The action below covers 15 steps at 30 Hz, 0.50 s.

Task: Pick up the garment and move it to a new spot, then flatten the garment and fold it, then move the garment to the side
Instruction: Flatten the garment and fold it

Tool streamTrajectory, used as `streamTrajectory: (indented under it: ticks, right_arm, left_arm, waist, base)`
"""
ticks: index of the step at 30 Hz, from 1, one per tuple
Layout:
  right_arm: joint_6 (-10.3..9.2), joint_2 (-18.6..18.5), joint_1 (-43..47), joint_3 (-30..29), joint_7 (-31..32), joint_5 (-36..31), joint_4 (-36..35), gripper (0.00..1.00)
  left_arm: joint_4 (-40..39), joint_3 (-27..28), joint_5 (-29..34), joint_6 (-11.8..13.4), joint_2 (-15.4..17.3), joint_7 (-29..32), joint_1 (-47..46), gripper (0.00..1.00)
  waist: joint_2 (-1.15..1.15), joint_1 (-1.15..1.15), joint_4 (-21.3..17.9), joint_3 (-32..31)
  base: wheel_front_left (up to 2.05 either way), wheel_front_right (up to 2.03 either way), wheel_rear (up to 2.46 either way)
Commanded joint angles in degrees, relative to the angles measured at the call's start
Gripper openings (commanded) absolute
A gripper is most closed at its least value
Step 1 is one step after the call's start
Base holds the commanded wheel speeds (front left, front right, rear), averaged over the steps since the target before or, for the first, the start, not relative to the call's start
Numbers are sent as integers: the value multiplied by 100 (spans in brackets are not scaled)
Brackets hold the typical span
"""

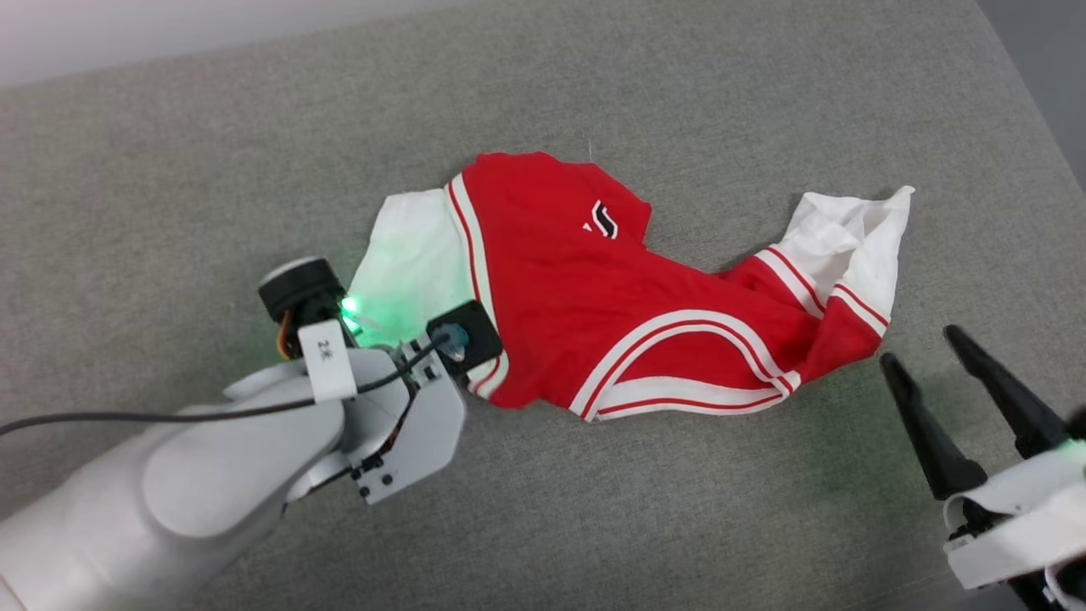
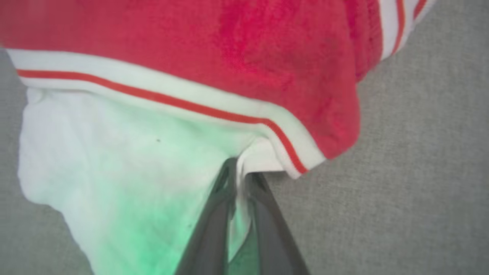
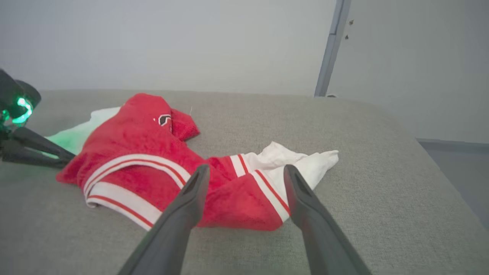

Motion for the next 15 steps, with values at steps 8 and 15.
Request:
streamTrajectory:
  ticks: [8,15]
  right_arm:
    - [-8,-1152,-1235,773,2115,1049,643,100]
    - [-8,-1278,-2479,1037,3803,2002,1229,100]
  left_arm:
    - [122,-128,28,34,-40,58,120,0]
    - [11,-134,57,32,-154,115,95,0]
  waist:
    - [0,0,79,149]
    - [0,0,250,292]
  base:
    - [0,0,0]
    - [0,0,0]
